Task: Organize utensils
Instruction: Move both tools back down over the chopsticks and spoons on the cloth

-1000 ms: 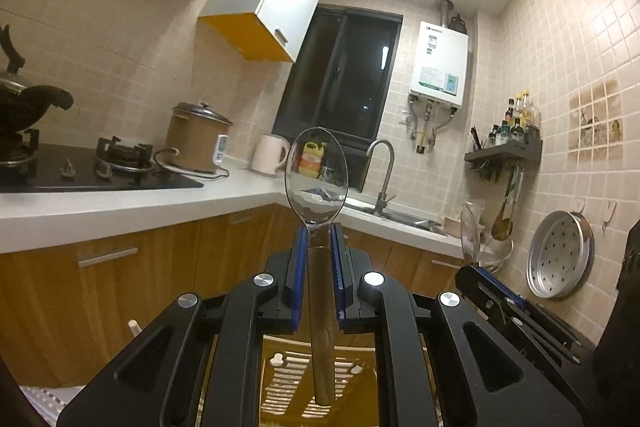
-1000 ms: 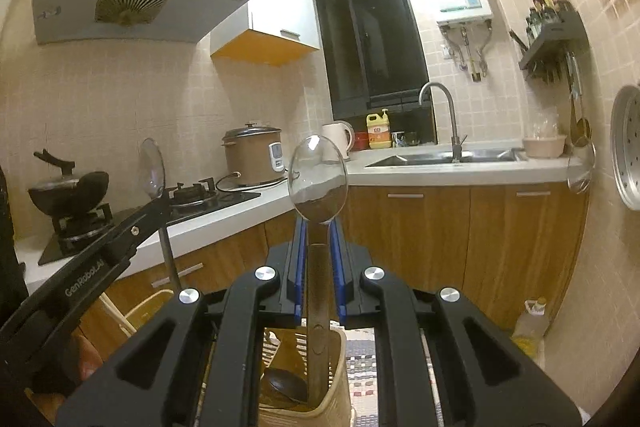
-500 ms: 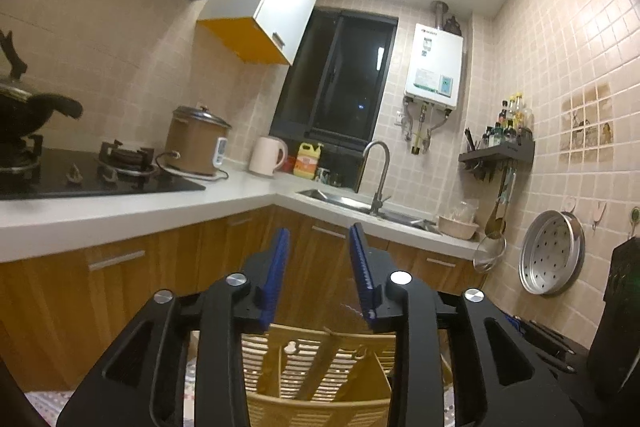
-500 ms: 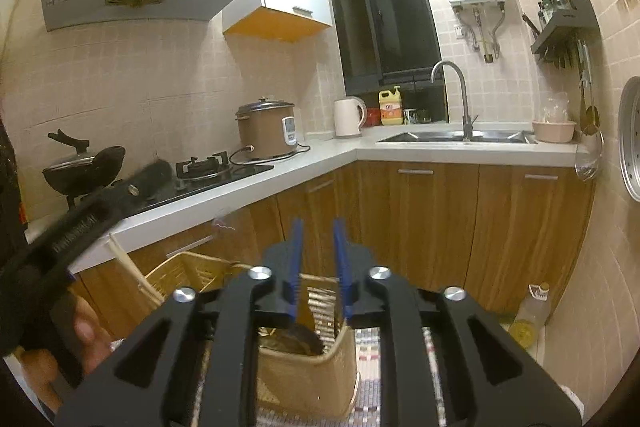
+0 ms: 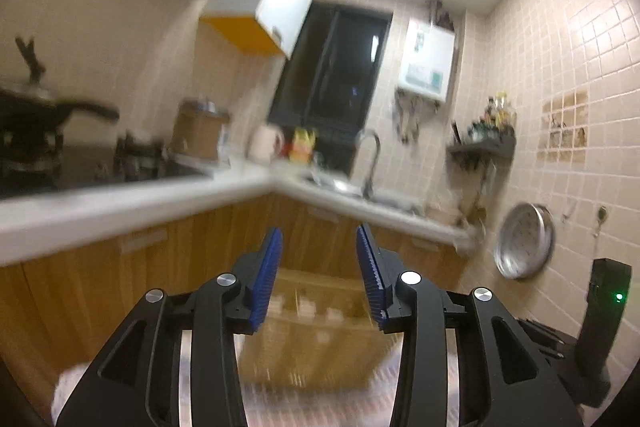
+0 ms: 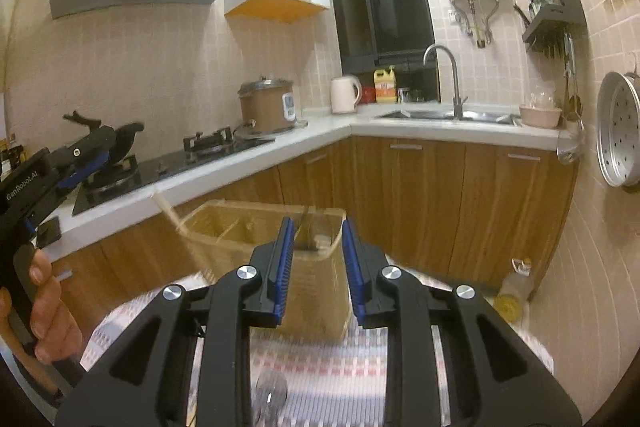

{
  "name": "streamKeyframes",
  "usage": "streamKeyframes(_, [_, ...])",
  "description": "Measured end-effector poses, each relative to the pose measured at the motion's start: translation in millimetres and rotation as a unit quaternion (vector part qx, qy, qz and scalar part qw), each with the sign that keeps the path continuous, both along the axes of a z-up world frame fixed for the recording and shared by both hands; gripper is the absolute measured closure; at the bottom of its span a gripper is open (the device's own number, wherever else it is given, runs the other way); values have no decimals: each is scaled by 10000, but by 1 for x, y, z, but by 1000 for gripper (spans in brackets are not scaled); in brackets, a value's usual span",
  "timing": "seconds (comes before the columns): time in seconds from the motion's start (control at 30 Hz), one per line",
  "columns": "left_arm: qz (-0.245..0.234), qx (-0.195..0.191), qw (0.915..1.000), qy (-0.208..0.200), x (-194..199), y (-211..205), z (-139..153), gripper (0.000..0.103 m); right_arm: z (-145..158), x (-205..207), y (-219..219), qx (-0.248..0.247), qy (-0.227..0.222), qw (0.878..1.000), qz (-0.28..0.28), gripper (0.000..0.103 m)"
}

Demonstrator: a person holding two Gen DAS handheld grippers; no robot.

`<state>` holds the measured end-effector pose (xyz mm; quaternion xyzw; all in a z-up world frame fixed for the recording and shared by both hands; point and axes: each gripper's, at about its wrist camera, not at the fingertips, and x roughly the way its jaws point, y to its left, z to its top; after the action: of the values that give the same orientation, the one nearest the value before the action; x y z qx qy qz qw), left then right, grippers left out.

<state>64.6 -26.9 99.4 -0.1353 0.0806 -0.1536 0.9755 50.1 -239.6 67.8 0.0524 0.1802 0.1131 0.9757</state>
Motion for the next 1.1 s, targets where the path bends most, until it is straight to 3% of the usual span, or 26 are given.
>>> streamKeyframes(0.07, [-410, -173, 9970, 633, 4, 8, -12, 63, -9, -9, 1, 80, 247, 9996, 98, 81])
streamKeyframes(0.17, [-852, -293, 9848, 1486, 10, 16, -41, 63, -36, -17, 5, 237, 687, 9969, 285, 81])
streamKeyframes(0.33, [-1073, 294, 9646, 2391, 8, 15, -99, 63, -79, -21, 11, 308, 1136, 9919, 477, 81])
streamKeyframes(0.47, [-1210, 697, 9426, 3035, 8, 12, -136, 65, -93, -19, 15, 339, 1294, 9892, 594, 81])
streamKeyframes(0.57, [-1301, 1037, 9298, 3282, 8, 7, -151, 69, -104, -18, 16, 363, 1400, 9877, 591, 81])
streamKeyframes(0.8, [-1324, 1592, 9131, 3511, 5, -14, -169, 72, -117, -9, 20, 301, 1819, 9804, 699, 81])
streamKeyframes(1.1, [-1088, 2181, 9037, 3520, -1, -29, -169, 77, -117, -10, 13, 501, 1787, 9801, 704, 81])
